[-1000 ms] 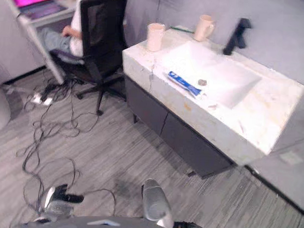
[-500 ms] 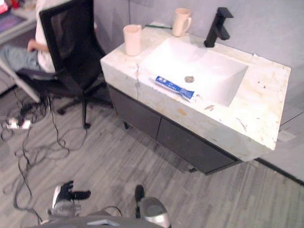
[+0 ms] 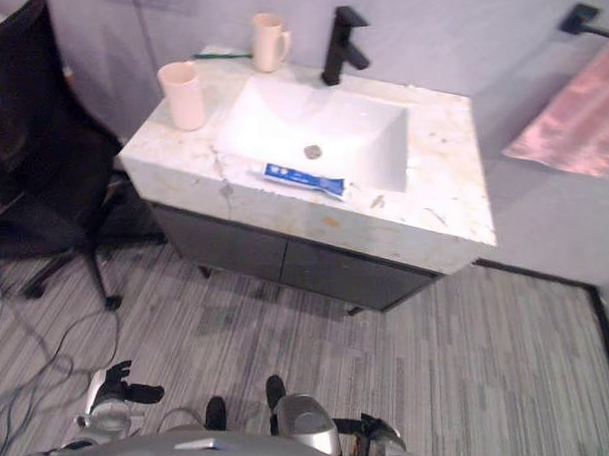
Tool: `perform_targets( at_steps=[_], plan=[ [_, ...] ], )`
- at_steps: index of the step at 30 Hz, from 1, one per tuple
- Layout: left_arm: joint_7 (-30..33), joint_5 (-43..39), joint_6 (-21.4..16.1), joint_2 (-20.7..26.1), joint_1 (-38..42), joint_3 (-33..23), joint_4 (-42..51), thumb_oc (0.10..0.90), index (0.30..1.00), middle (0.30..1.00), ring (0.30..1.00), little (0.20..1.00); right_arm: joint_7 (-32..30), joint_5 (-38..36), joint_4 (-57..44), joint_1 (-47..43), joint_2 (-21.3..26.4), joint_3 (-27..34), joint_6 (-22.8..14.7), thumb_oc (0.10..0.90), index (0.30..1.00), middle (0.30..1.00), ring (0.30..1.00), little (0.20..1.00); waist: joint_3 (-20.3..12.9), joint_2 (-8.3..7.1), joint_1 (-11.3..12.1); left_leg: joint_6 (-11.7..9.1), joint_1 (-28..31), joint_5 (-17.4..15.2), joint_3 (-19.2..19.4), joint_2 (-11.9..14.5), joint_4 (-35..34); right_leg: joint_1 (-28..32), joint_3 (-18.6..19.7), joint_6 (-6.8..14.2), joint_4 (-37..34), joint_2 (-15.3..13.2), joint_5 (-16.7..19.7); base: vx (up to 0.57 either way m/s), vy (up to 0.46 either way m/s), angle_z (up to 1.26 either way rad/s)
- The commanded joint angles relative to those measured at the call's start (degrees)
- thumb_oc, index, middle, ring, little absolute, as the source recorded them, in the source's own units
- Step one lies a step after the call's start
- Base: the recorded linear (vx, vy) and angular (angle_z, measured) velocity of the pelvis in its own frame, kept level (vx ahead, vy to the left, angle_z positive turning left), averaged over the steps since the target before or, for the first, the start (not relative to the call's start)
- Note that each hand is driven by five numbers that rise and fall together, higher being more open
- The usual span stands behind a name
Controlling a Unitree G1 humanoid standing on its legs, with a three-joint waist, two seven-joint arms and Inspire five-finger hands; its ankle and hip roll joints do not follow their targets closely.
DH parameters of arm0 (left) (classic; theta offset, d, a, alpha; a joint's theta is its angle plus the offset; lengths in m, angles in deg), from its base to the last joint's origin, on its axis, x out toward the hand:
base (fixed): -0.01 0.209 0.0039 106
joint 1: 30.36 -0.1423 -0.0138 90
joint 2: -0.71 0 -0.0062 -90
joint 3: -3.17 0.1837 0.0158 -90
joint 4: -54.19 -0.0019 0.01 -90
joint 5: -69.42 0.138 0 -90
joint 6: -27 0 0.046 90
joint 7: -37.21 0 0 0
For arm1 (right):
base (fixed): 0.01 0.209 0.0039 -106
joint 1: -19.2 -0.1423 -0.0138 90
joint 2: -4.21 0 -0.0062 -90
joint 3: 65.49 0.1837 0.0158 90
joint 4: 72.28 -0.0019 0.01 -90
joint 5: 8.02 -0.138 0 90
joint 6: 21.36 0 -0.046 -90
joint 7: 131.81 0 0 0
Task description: Organize the bathroom.
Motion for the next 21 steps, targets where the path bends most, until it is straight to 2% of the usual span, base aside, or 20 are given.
perform_targets(
  at_steps=[1, 4, 5, 6, 7, 8, 9, 13, 15, 18, 20, 21],
  plan=[
    [1.68, 1.73, -1.52, 2.82, 0.02, -2.62, -0.59, 0.8, 0.9, 0.9, 0.9, 0.9, -0.68, 0.21, -1.28, 0.42, 2.26, -1.37, -2.38, 0.8, 0.9, 0.9, 0.9, 0.9, -1.82, 3.06, 0.22, -3.53, -3.37, -4.76, -5.38, -0.74, 1.28, -2.59, -5.29, 4.11, 13.25, -3.57, -14.36, 0.09, 0.038, -1.24],
    [1.9, 1.6, -2.0, 2.73, -0.91, -2.69, -1.11, 0.8, 0.9, 0.9, 0.9, 0.9, -0.96, 2.0, -1.58, 0.15, 1.76, -1.29, -3.52, 0.8, 0.9, 0.9, 0.9, 0.9, -2.07, 2.74, 1.1, -3.7, -2.56, -5.14, -1.55, 0.01, 1.25, -1.28, -8.62, 4.82, 10.02, -6.33, -13.61, 0.18, -0.004, -0.93],
    [2.27, 1.04, -2.36, 2.55, -1.54, -2.8, -1.49, 0.8, 0.9, 0.9, 0.9, 0.9, -0.89, 3.3, -1.73, -0.11, 1.67, -1.5, -3.62, 0.8, 0.9, 0.9, 0.9, 0.9, -2.3, 2.05, 1.63, -3.9, -1.98, -5.64, 0.4, 0.01, 1.45, -0.24, -10.98, 5.17, 6.19, -7.97, -12.03, 0.22, -0.065, -0.73],
    [2.42, 0.81, -2.54, 2.45, -1.74, -2.84, -1.64, 0.8, 0.9, 0.9, 0.9, 0.9, -0.95, 3.77, -1.81, -0.27, 1.63, -1.65, -3.54, 0.8, 0.9, 0.9, 0.9, 0.9, -2.38, 1.73, 1.82, -3.99, -1.75, -5.92, 1.18, -0.07, 1.52, 0.0, -11.8, 5.36, 4.48, -8.54, -11.08, 0.26, -0.134, -0.82],
    [3.44, -0.18, -3.25, 2.05, -2.47, -3.01, -1.64, 0.8, 0.9, 0.9, 0.9, 0.9, -0.82, 5.16, -2.1, -0.55, 1.62, -2.31, -3.29, 0.8, 0.9, 0.9, 0.9, 0.9, -2.54, 0.72, 2.33, -4.33, -1.11, -6.91, 3.83, -0.13, 1.87, -0.21, -14.18, 6.03, -0.06, -9.84, -8.05, 0.18, -0.113, -0.83],
    [3.49, -0.27, -3.3, 2.03, -2.51, -3.01, -1.63, 0.8, 0.9, 0.9, 0.9, 0.9, -0.81, 5.22, -2.1, -0.57, 1.63, -2.35, -3.27, 0.8, 0.9, 0.9, 0.9, 0.9, -2.53, 0.69, 2.38, -4.35, -1.05, -7.0, 3.99, -0.1, 1.92, -0.18, -14.28, 6.07, -0.3, -9.87, -7.87, 0.23, -0.177, -1.01],
    [4.23, -1.25, -3.84, 1.96, -2.87, -3.39, -1.28, 0.8, 0.9, 0.9, 0.9, 0.9, -0.59, 6.05, -2.27, -0.88, 1.58, -2.8, -2.57, 0.8, 0.9, 0.9, 0.9, 0.9, -2.35, 0.26, 2.66, -4.2, -0.64, -8.14, 5.86, 0.27, 2.82, -1.81, -15.48, 6.34, -0.69, -10.2, -6.46, 0.12, -0.116, -0.69],
    [5.56, -1.39, -3.72, 2.27, -2.17, -4.19, -0.52, 0.8, 0.9, 0.9, 0.9, 0.9, 0.2, 6.66, -2.47, -0.59, 2.07, -3.18, -0.66, 0.8, 0.9, 0.9, 0.9, 0.9, -2.62, -0.3, 2.96, -4.27, -1.94, -8.07, 5.63, 0.51, 5.31, -0.9, -14.28, 4.87, -1.14, -8.54, -7.12, 0.14, -0.185, -0.04],
    [6.51, -2.11, -3.7, 2.06, -1.76, -4.96, 0.22, 0.8, 0.9, 0.9, 0.9, 0.9, 0.52, 7.59, -2.61, -0.43, 2.44, -3.37, 0.54, 0.8, 0.9, 0.9, 0.9, 0.9, -2.6, -1.56, 3.75, -5.2, -5.17, -9.07, 5.45, 0.15, 13.51, 1.54, -14.28, 3.19, -1.7, -7.85, -7.96, 0.14, -0.217, 0.48],
    [6.61, -2.53, -3.61, 1.53, -1.47, -5.83, 0.84, 0.8, 0.9, 0.9, 0.9, 0.9, 1.37, 10.03, -3.77, -0.04, 3.17, -4.4, 2.17, 0.8, 0.9, 0.9, 0.9, 0.9, -2.12, -3.31, 4.77, -6.38, -11.09, -8.87, 5.86, -0.1, 25.78, 5.05, -14.98, 1.16, -3.41, -7.41, -8.55, 0.11, -0.133, 0.19],
    [6.34, -2.31, -3.34, 1.4, -1.44, -6.02, 0.86, 0.8, 0.9, 0.9, 0.9, 0.9, 1.59, 9.81, -3.96, -0.09, 3.41, -4.86, 2.44, 0.8, 0.9, 0.9, 0.9, 0.9, -1.91, -3.49, 5.15, -6.36, -12.68, -8.52, 5.97, -0.1, 26.4, 6.18, -15.18, 0.87, -3.72, -6.95, -8.97, 0.15, -0.015, 0.12],
    [5.73, 0.34, -3.62, 1.31, -1.69, -6.26, 0.43, 0.8, 0.9, 0.9, 0.9, 0.9, 2.12, 7.85, -3.47, -0.67, 3.75, -5.12, 1.01, 0.8, 0.9, 0.9, 0.9, 0.9, -1.92, -3.27, 5.21, -5.88, -11.37, -8.18, 8.33, 0.53, 19.89, 7.67, -16.04, 1.06, -4.62, -6.19, -9.31, 0.21, 0.053, 0.04]
  ],
)
